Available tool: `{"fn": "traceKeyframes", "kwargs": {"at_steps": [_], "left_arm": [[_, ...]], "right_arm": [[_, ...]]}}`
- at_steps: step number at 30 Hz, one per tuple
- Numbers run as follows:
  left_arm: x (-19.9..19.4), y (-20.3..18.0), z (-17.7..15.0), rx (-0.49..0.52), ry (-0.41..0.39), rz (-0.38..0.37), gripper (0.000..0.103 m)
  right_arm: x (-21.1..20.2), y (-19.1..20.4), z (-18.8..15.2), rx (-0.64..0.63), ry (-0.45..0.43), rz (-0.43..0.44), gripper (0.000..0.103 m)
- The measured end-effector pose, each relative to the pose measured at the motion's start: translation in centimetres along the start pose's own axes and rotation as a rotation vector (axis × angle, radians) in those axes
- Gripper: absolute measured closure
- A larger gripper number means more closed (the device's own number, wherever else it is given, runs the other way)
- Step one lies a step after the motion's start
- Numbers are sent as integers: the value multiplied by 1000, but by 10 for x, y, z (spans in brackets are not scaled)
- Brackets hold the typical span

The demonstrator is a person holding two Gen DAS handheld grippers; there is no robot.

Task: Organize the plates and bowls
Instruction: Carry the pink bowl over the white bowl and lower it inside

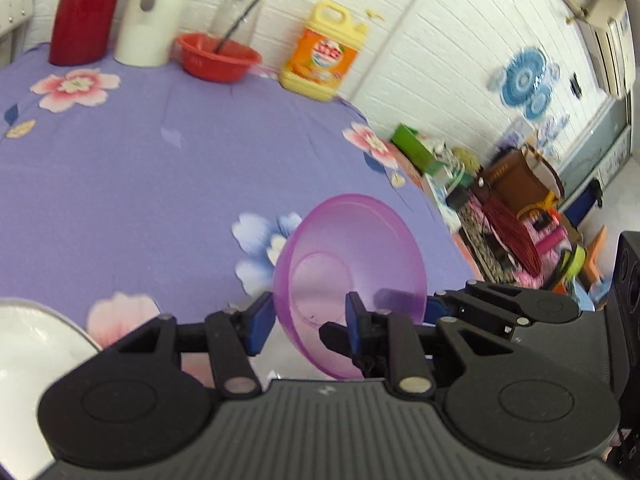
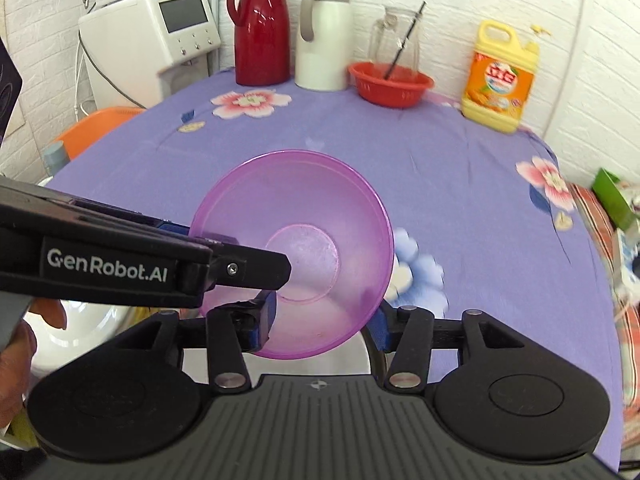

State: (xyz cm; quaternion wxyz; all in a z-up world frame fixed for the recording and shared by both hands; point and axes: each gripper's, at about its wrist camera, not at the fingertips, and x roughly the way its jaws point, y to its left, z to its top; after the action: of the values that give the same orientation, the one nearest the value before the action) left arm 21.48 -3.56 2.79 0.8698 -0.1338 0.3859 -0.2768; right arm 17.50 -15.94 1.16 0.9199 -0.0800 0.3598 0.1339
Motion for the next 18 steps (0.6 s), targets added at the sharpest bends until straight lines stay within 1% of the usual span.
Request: {"fn": "traceKeyframes", "kwargs": {"at_steps": [4, 5, 7, 9, 12, 13, 14, 15, 16, 17, 18], "left_arm": [[3, -7, -19, 14, 36, -1, 81], [3, -8, -21, 15, 36, -6, 81], [4, -9, -23, 24, 42, -3, 81], [5, -8, -23, 19, 54, 3, 81], [6, -9, -22, 27, 61, 8, 78], [6, -9, -22, 28, 63, 11, 73], [6, -9, -23, 27, 66, 14, 64], [6, -9, -23, 21, 65, 16, 59], [3, -8, -23, 10, 58, 13, 50], [1, -7, -22, 6, 50, 10, 46], [-1, -7, -22, 7, 43, 9, 46]], "right_arm": [[-6, -3, -23, 18, 14, 17, 15], [-8, -3, -27, 16, 7, 20, 13], [-9, -1, -31, -4, -4, 17, 11], [-11, 0, -34, -20, -15, 24, 8], [-14, -2, -38, -17, -27, 43, 5], [-15, -3, -39, -11, -31, 52, 4], [-16, -5, -41, -3, -34, 63, 3], [-17, -7, -41, 7, -36, 72, 1], [-17, -9, -42, 19, -38, 79, 0], [-18, -10, -42, 30, -41, 89, 0], [-19, -11, -43, 34, -45, 94, 0]]}}
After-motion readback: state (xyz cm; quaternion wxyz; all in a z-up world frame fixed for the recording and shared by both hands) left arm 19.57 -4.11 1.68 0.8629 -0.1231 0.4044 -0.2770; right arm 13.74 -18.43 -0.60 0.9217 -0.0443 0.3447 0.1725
